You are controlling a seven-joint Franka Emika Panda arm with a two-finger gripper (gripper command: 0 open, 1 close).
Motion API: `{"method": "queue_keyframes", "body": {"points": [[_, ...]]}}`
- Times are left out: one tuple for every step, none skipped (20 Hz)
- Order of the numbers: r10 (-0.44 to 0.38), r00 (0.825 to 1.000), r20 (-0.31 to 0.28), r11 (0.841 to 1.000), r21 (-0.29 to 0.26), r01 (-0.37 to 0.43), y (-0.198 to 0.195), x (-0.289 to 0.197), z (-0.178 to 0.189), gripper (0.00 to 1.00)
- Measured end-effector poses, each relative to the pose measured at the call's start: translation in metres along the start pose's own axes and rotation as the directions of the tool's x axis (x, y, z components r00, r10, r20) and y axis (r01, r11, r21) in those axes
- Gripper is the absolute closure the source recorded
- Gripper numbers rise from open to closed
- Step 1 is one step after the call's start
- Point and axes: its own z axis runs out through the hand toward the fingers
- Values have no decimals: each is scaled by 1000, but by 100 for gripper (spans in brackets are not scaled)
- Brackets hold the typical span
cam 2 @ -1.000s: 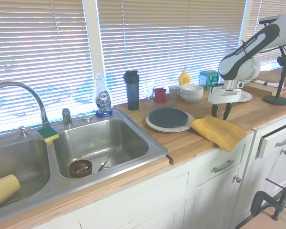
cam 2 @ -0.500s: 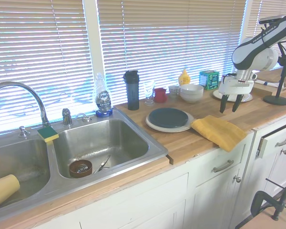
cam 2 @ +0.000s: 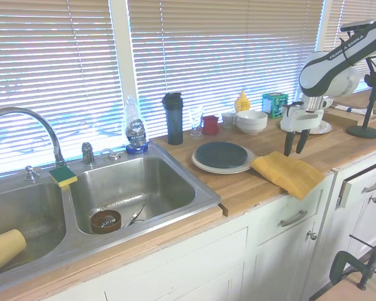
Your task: Wipe the blue plate in counterclockwise motion
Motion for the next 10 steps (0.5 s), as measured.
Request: {"method": "queue_keyframes", "body": {"points": [[0, 1000, 12, 1000, -8, 0, -3, 1, 9, 100], [1, 1000, 24, 1000, -17, 0, -5, 3, 19, 100], [3, 999, 36, 1000, -25, -2, -8, 7, 28, 100], [7, 999, 43, 1000, -31, -6, -11, 12, 36, 100], [10, 999, 49, 999, -34, -8, -14, 17, 42, 100], [10, 999, 49, 1000, -30, -9, -19, 21, 41, 100], [10, 999, 50, 1000, -29, -9, -21, 23, 41, 0], [8, 999, 49, 1000, -28, -6, -23, 24, 41, 0], [4, 999, 49, 1000, -27, -3, -25, 23, 41, 0], [0, 999, 48, 1000, -27, 1, -26, 22, 41, 0]]}}
